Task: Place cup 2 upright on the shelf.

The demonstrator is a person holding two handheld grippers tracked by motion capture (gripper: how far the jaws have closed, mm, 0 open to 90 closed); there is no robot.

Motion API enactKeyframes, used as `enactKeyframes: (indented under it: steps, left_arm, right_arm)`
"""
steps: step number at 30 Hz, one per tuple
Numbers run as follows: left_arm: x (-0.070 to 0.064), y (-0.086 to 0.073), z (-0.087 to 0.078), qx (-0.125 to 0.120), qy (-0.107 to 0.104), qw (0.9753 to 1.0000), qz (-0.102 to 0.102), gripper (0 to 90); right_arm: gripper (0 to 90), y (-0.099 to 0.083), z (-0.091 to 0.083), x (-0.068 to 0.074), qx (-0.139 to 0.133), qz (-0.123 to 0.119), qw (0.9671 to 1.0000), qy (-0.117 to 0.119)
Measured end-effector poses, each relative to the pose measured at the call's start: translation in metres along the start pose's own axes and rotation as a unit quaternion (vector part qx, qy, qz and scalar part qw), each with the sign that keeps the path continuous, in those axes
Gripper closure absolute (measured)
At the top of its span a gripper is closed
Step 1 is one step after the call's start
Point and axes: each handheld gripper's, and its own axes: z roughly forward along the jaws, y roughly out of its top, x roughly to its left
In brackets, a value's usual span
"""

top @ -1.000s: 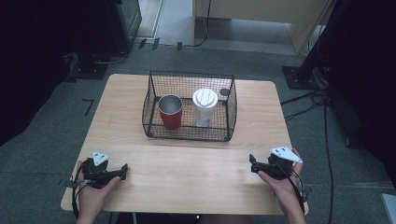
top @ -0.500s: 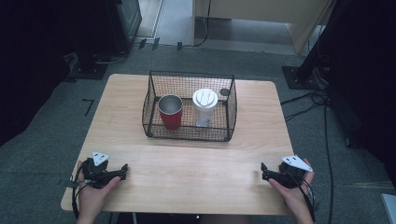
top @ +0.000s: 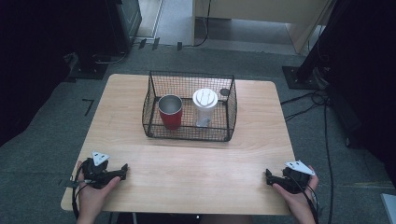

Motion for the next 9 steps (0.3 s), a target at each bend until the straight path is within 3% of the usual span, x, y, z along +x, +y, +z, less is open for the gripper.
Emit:
enactKeyframes:
  steps: [2,9]
  left_arm:
    - [-0.0021,0.0009,0.0008,0.000,0.009,0.9999,-0.009,0.1]
    - [-0.0035,0.0011,0.0011,-0.001,0.012,0.9998,-0.014,0.1]
  right_arm:
    - [0.0,0.0004,0.0009,-0.0022,0.006,0.006,0.9999,0.014]
    - [0.0,0.0004,0.0010,-0.0021,0.006,0.005,0.9999,0.013]
